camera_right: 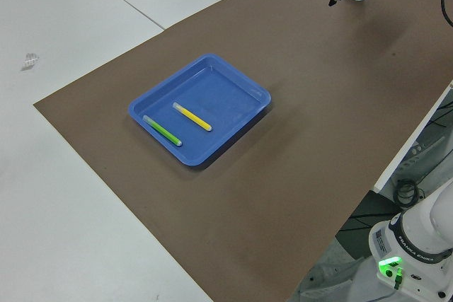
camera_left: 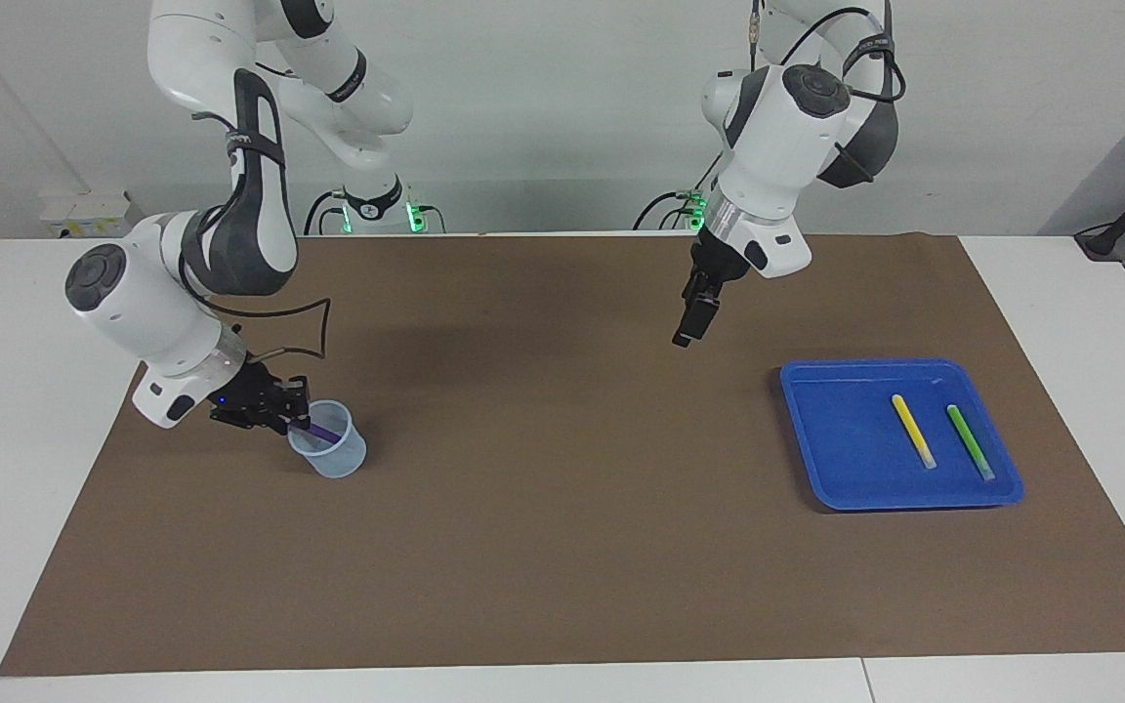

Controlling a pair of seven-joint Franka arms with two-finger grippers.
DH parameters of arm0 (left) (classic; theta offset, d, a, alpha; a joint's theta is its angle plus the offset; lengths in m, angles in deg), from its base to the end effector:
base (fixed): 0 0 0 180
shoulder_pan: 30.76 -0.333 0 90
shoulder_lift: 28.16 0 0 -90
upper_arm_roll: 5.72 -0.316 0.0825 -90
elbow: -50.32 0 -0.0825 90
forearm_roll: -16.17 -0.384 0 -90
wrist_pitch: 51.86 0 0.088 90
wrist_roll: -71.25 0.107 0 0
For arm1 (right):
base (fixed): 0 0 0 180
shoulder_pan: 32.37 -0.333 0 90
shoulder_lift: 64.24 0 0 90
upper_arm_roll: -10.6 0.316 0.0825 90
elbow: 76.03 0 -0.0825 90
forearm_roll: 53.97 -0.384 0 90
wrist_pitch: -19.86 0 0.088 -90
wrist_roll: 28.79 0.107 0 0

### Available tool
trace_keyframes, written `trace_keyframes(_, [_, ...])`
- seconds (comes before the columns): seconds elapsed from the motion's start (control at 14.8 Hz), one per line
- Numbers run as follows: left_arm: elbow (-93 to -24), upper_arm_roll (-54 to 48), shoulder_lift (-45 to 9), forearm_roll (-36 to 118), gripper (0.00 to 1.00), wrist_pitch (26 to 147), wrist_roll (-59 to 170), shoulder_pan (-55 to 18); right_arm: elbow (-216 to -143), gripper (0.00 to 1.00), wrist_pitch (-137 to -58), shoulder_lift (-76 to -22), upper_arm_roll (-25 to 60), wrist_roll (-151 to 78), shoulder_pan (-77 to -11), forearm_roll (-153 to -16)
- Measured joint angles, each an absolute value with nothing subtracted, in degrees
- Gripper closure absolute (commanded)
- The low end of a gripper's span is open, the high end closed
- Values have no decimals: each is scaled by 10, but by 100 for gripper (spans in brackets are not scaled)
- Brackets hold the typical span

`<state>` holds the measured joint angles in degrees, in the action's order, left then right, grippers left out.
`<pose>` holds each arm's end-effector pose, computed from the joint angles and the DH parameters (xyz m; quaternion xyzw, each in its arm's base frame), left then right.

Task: Right arm passes pens to left for tray arrangement
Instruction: 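Move the left gripper to mid-table while the right gripper grasps the purple pen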

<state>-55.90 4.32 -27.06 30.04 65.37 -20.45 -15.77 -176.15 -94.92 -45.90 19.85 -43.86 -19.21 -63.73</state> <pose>0.5250 -0.2589 0.5233 0.8009 0.5817 -0.0515 0.1325 0.6345 -0.0410 0.3878 -0.9928 -0.0556 0.0135 0.1051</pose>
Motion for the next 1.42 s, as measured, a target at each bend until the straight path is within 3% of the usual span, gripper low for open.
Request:
trace_keyframes(0.34, [-565, 43, -271, 304, 0, 662, -217, -158, -1761, 72, -949, -459, 198, -439, -192, -637])
trace_keyframes(0.61, [-578, 46, -271, 309, 0, 695, -225, -156, -1761, 84, -949, -459, 198, -439, -191, -637])
trace_keyframes(1.08, [-632, 49, -272, 324, 0, 809, -303, -126, -1756, 87, -942, -465, 198, -439, -191, -638])
trace_keyframes(1.42, [-667, 50, -271, 354, 0, 910, -371, -97, -1714, 87, -877, -468, 198, -439, -191, -638])
